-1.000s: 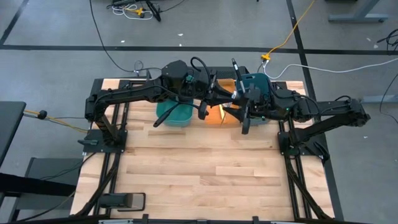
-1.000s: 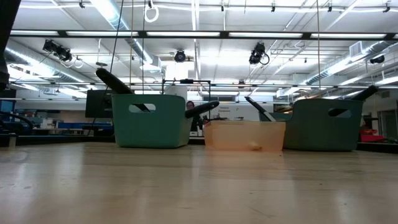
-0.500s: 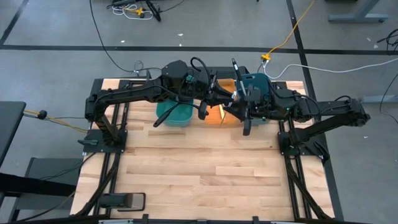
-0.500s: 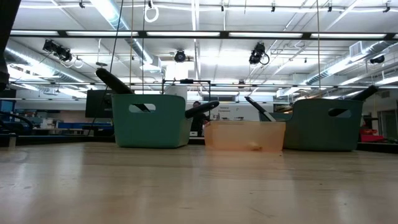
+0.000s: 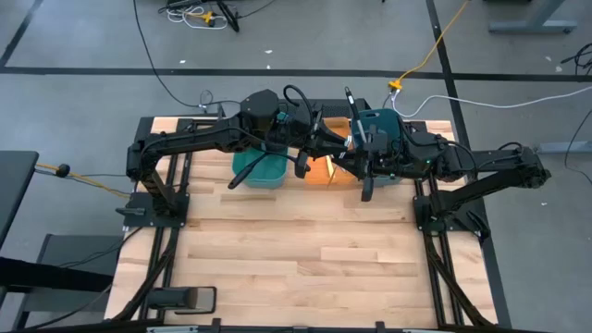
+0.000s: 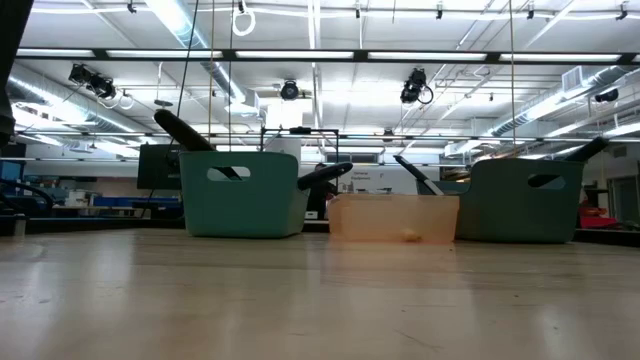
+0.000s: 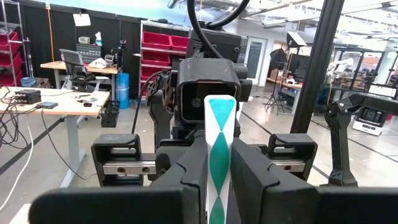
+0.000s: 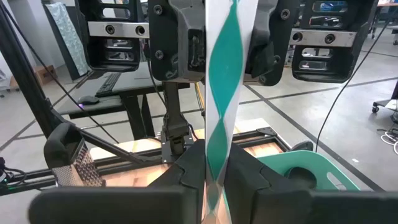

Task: Pick & Place Kitchen Items
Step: Put the white patterned table knife into the orange bin

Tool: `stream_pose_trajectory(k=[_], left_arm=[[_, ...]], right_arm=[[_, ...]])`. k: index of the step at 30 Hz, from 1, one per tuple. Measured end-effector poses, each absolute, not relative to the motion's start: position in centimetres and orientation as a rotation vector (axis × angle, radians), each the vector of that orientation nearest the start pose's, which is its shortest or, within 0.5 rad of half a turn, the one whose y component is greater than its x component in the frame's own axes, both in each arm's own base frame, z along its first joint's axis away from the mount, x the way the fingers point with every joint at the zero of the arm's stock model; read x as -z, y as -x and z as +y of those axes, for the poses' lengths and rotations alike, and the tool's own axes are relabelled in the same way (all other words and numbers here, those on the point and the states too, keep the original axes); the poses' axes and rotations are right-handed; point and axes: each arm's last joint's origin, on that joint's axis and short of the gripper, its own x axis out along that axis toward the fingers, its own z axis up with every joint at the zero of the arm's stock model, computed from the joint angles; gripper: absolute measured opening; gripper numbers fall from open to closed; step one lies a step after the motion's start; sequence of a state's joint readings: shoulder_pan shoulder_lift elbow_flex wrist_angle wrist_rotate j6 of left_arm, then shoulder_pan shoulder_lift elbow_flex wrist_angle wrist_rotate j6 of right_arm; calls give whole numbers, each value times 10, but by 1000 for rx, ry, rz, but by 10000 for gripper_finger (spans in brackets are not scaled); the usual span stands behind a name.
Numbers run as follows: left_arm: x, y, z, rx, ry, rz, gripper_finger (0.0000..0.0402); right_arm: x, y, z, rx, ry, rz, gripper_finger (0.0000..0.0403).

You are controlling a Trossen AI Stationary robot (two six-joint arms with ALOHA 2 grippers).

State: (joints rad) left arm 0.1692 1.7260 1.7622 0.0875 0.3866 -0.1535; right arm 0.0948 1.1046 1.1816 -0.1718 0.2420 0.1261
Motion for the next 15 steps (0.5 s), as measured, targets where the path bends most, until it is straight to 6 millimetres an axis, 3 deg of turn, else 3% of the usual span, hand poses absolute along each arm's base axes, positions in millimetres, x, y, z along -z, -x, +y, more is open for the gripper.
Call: stream_pose_trajectory(k=[5,15], left_arm=[[-445,-393,56,223,119,-103,56],[-445,-394,56,217,120,-102,107]], right_arm=[[-409,-236,15,153,-109,84,37],[-409,-236,16,150,-109,84,37]])
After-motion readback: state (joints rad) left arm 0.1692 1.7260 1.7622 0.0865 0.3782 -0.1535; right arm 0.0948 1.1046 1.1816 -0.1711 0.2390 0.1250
